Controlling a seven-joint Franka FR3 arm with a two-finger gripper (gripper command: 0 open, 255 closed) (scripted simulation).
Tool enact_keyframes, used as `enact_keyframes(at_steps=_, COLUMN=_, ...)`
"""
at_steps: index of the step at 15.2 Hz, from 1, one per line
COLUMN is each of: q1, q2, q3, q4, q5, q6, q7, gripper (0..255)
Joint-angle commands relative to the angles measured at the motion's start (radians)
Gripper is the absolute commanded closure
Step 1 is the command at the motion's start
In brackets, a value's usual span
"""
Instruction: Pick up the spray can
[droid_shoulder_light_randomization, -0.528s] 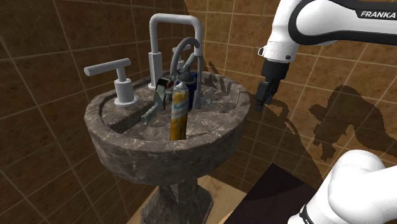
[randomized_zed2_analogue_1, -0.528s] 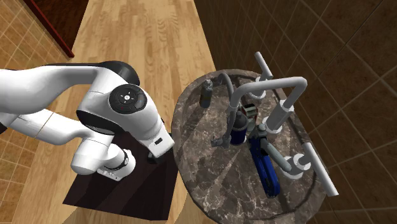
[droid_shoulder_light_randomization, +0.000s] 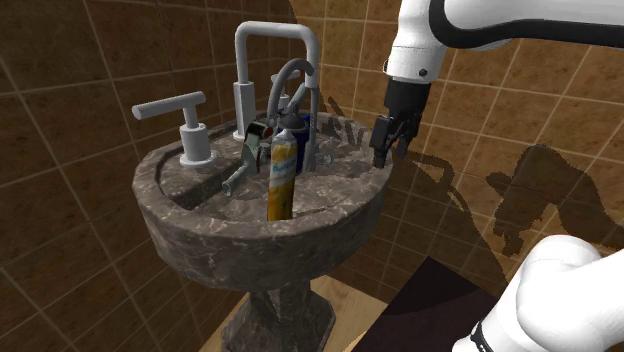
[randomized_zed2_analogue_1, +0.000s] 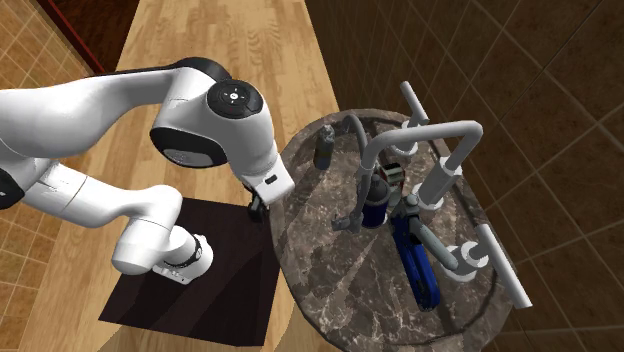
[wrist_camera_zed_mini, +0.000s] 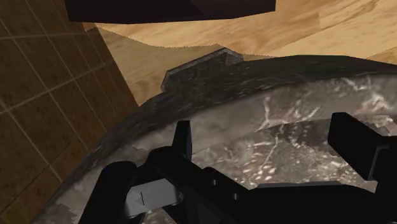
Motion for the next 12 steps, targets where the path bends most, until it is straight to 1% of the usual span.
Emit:
enact_keyframes(at_steps=1, q1=0.0, q2=0.053, q3=0.04, q4=0.067, q5=0.012, q6=-0.011, q7=0.068, gripper=0)
enact_keyframes(at_steps=7, q1=0.001, q2=0.231, q3=0.161, q4=0.294, q5=0.019, q6=-0.054, q7=0.277, gripper=0)
enact_keyframes(at_steps=12, q1=0.008, q2=0.422, q3=0.262, q4=0.537, q5=-0.021, q6=-0.111, q7=0.464, gripper=0)
